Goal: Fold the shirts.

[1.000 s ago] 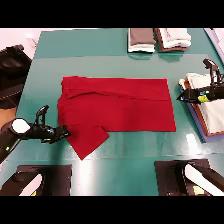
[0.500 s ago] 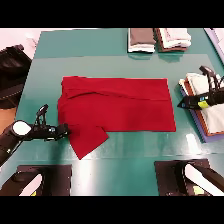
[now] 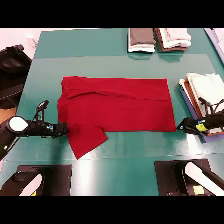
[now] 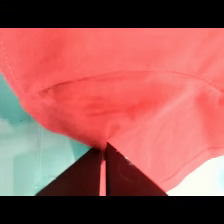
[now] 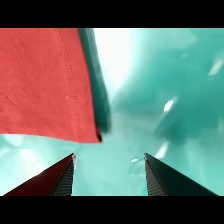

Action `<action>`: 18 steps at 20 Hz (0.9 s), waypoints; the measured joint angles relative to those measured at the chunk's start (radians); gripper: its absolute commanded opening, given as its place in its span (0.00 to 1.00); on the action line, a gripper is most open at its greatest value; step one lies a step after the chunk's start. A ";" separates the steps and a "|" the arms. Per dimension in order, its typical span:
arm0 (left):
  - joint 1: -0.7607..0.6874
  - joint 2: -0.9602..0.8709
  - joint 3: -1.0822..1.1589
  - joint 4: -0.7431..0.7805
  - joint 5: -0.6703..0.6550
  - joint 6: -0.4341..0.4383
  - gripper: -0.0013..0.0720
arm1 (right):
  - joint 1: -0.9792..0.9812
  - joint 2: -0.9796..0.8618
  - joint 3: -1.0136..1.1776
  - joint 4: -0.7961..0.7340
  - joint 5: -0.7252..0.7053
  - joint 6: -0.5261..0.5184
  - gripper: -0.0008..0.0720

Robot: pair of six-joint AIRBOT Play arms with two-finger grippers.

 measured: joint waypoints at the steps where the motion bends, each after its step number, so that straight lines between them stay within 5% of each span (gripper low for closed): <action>1: 0.000 0.000 0.002 0.002 -0.006 0.003 0.05 | 0.014 -0.018 -0.011 0.026 -0.010 -0.003 0.61; 2: 0.000 0.000 0.003 0.002 -0.008 0.007 0.05 | 0.032 -0.037 -0.018 0.056 -0.016 -0.005 0.59; 6: 0.000 0.000 0.006 0.014 -0.045 0.023 0.05 | 0.134 -0.111 0.006 0.113 -0.076 -0.010 0.04; 18: 0.000 0.335 0.073 0.147 -0.427 -0.021 0.05 | 0.254 0.175 0.082 -0.118 0.058 0.008 0.03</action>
